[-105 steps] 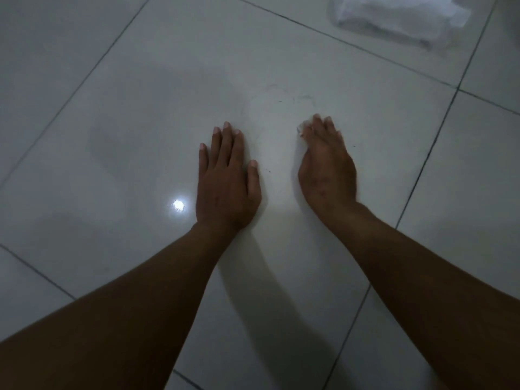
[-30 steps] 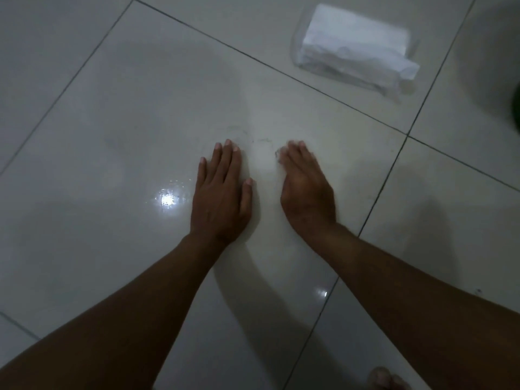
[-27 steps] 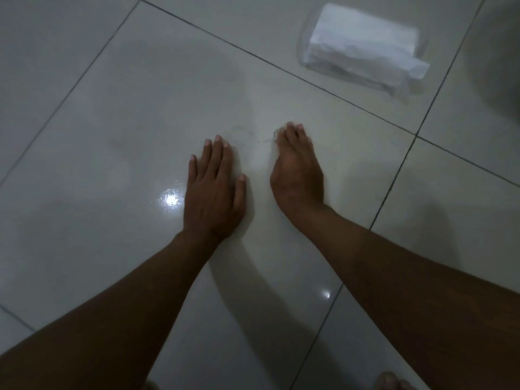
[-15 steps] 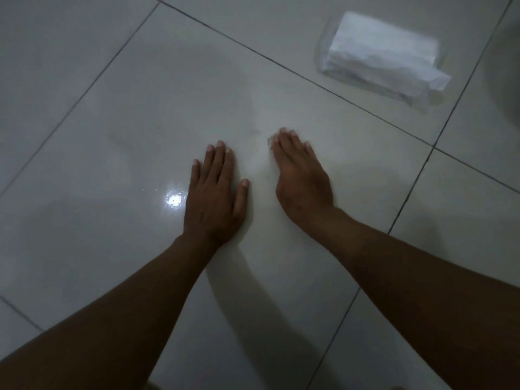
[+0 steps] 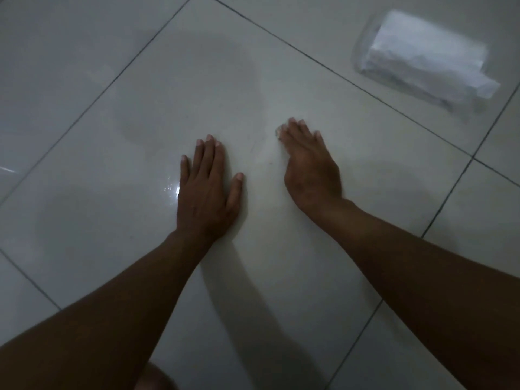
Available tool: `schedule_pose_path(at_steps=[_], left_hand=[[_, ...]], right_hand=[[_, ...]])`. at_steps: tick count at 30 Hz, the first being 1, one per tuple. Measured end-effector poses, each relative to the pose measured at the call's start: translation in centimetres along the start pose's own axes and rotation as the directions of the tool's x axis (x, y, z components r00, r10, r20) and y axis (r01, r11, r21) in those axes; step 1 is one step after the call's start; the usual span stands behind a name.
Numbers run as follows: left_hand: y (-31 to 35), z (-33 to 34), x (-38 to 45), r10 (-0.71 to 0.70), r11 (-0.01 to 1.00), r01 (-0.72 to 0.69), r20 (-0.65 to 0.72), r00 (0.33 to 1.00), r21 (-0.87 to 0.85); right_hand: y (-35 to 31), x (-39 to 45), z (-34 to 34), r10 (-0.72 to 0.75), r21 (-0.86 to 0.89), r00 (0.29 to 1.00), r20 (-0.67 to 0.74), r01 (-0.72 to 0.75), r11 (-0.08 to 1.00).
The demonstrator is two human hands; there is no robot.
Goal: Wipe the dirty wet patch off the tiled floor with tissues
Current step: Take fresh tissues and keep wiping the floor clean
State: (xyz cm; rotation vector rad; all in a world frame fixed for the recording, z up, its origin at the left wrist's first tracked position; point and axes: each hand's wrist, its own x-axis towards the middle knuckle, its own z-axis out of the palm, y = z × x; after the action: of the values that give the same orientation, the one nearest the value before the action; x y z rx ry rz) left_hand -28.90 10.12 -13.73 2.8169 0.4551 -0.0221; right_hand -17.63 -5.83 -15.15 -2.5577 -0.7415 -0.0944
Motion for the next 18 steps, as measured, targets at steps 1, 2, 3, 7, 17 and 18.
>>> schedule_pose_path(at_steps=[1, 2, 3, 7, 17, 18], left_hand=[[-0.2, 0.0, -0.3, -0.007, 1.0, 0.007, 0.001, 1.0, 0.004], [-0.2, 0.1, -0.3, -0.006, 1.0, 0.006, 0.0, 1.0, 0.007], [-0.3, 0.1, -0.4, -0.003, 1.0, 0.003, -0.002, 1.0, 0.009], [-0.1, 0.3, -0.6, -0.005, 1.0, 0.005, -0.018, 1.0, -0.002], [-0.2, 0.4, -0.5, -0.004, 1.0, 0.003, -0.04, 0.999, -0.028], [-0.3, 0.3, -0.5, -0.001, 0.999, -0.001, -0.049, 0.999, -0.043]], right_hand=[[-0.8, 0.6, 0.6, 0.052, 0.018, 0.999, 0.008, -0.052, 0.998], [-1.5, 1.1, 0.9, 0.078, 0.032, 0.997, 0.023, -0.079, 0.996], [-2.2, 1.3, 1.0, 0.066, 0.046, 0.997, 0.042, -0.068, 0.997], [-3.1, -0.7, 0.9, -0.159, 0.077, 0.984, 0.084, 0.153, 0.985], [-4.3, 2.3, 2.5, 0.082, 0.078, 0.997, 0.01, -0.083, 0.994], [-5.0, 1.9, 2.7, 0.005, 0.075, 0.999, 0.041, -0.008, 0.997]])
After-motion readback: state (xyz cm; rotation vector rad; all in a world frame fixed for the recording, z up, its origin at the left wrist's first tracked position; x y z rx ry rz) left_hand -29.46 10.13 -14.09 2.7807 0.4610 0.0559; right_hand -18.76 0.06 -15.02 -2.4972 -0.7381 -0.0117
